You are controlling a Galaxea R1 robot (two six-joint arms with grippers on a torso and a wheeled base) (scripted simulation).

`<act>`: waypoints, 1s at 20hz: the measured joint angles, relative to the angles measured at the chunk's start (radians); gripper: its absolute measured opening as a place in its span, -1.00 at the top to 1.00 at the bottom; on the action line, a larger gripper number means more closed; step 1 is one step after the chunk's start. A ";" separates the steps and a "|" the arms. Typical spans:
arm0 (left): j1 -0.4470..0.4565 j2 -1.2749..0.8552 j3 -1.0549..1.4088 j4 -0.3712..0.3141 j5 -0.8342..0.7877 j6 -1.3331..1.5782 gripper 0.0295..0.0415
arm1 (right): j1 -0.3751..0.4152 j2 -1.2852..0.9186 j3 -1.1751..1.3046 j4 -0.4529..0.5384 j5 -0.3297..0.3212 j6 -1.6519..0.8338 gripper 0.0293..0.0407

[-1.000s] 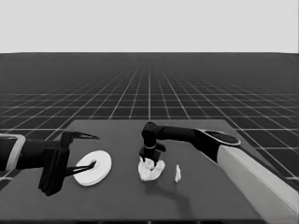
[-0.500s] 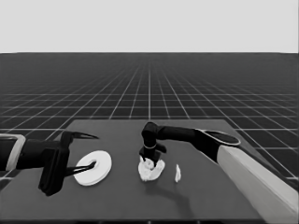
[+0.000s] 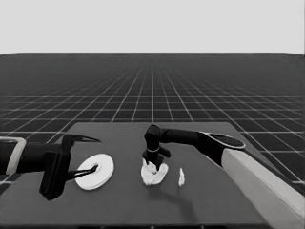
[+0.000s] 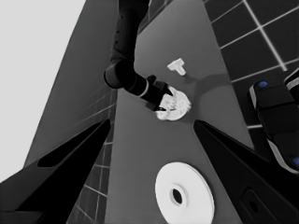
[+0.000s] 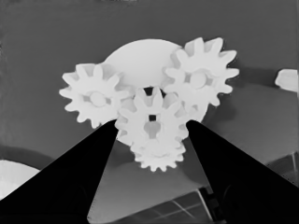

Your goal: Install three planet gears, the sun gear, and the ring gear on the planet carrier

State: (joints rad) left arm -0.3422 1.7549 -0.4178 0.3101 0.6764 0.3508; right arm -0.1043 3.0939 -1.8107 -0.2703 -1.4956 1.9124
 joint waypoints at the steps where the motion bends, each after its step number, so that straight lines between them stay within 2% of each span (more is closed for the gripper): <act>1: 0.000 0.000 0.000 0.000 0.000 0.000 -0.49 | 0.000 0.000 0.000 0.000 0.000 0.010 0.72; 20: 0.000 0.000 0.000 0.000 0.000 0.000 -0.49 | 0.000 0.000 0.000 0.000 0.000 0.209 0.72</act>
State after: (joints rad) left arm -0.3422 1.7549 -0.4178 0.3101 0.6764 0.3508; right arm -0.1043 3.0939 -1.8107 -0.2704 -1.4956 2.1219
